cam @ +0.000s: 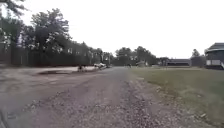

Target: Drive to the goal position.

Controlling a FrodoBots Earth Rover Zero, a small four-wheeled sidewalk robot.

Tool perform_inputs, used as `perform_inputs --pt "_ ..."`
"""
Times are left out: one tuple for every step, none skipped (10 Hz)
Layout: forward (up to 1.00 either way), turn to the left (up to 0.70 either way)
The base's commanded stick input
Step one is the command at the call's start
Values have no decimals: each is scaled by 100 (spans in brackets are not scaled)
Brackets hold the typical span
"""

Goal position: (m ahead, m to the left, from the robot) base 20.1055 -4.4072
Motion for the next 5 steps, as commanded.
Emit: perform_inputs --pt "70 0" --pt "70 0" --pt "70 0" --pt "70 0" --pt "70 0"
